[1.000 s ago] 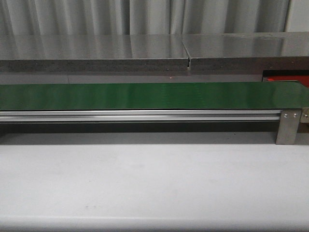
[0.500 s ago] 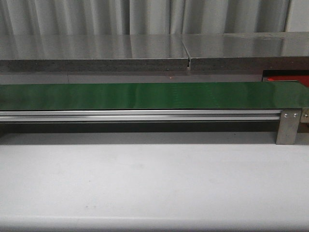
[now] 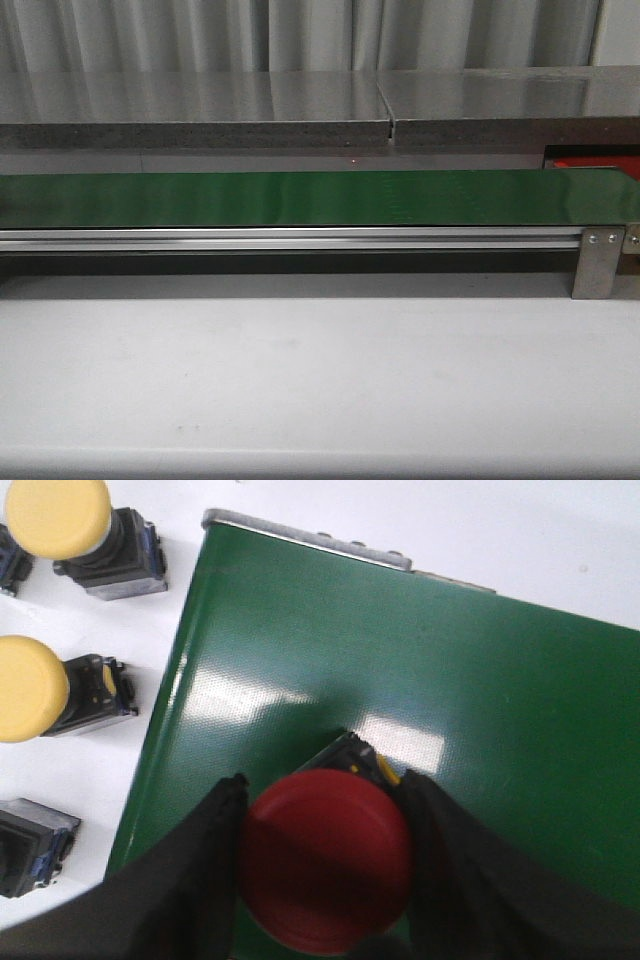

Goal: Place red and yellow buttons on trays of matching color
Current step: 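Place the red button on the conveyor belt and release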

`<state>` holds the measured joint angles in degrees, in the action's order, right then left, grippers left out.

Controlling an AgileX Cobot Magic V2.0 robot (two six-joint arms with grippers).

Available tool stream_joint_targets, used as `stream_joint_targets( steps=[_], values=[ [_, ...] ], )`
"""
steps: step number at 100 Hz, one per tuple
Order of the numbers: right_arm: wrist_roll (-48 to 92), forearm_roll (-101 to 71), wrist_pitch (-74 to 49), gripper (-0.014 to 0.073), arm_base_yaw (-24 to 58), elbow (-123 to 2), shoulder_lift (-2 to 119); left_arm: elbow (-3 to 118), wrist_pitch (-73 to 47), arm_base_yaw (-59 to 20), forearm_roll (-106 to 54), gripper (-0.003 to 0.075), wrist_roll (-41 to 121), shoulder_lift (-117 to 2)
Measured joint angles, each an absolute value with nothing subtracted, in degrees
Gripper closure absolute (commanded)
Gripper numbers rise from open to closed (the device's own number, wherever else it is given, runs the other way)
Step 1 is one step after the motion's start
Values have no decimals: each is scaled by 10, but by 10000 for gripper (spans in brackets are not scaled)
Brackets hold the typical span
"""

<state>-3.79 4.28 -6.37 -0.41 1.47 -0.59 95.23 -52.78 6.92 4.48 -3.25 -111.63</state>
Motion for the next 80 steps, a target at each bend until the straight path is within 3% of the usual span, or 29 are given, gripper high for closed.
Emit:
stream_joint_targets(
  steps=[8,15,33,80],
  values=[
    [-38,43,-64,711,-4,15,-6,952,-529,69,32,90,-19,-1116],
    [-38,43,-64,711,-4,15,-6,952,-529,69,27,11,-14,-1116],
    [-38,43,-64,711,-4,15,-6,964,-533,69,21,61,-12,-1116],
    [-38,43,-64,711,-4,15,-6,985,-518,69,20,62,-11,-1009]
  ],
)
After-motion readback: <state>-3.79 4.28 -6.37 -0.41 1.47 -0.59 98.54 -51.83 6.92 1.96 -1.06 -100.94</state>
